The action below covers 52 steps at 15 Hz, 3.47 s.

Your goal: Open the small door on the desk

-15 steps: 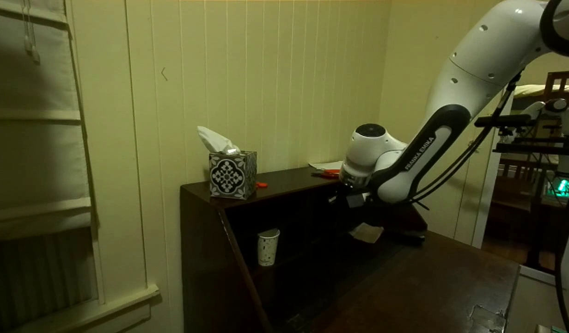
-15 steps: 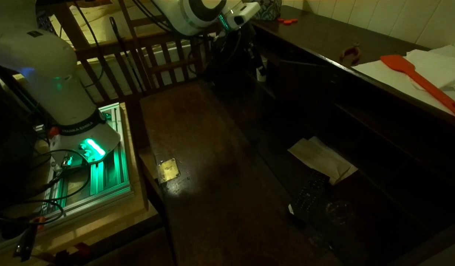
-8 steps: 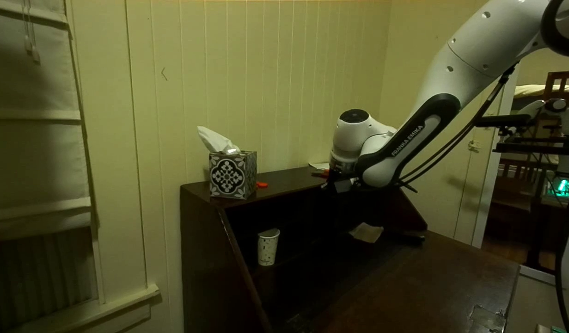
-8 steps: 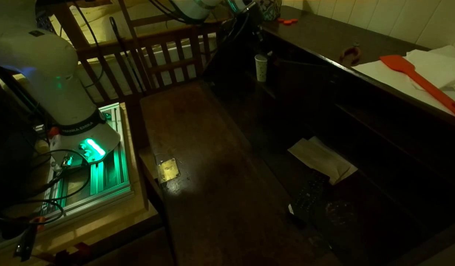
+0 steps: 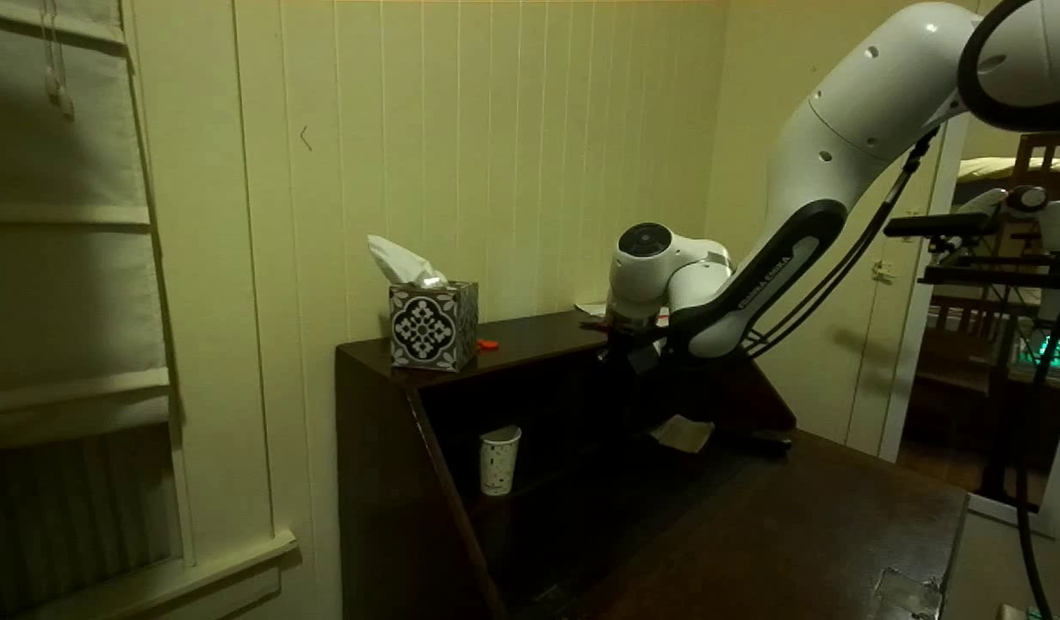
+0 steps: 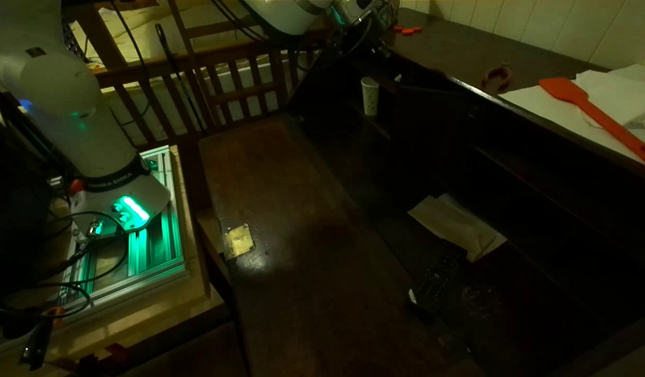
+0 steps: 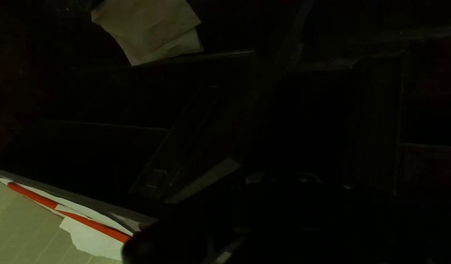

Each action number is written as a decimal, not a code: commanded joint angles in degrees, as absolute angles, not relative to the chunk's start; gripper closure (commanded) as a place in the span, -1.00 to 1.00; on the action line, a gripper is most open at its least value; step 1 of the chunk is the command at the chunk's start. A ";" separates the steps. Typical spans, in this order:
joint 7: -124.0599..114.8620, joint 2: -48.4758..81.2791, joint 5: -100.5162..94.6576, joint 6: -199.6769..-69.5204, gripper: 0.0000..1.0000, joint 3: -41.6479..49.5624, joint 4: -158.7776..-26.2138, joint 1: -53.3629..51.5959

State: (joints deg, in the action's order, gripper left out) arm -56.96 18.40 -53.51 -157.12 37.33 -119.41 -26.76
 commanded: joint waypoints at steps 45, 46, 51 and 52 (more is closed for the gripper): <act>-37.39 -6.43 -36.76 -154.76 0.46 3.90 -142.36 5.18; -33.21 -8.30 -32.03 -154.64 0.34 3.96 -144.11 3.82; -11.64 -19.14 -9.34 -145.82 -0.35 17.02 -147.13 -15.28; -7.39 -22.23 -5.98 -140.93 -0.48 20.27 -145.87 -18.68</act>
State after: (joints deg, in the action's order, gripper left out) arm -18.62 -11.98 -15.56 -150.20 12.04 -144.62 -9.08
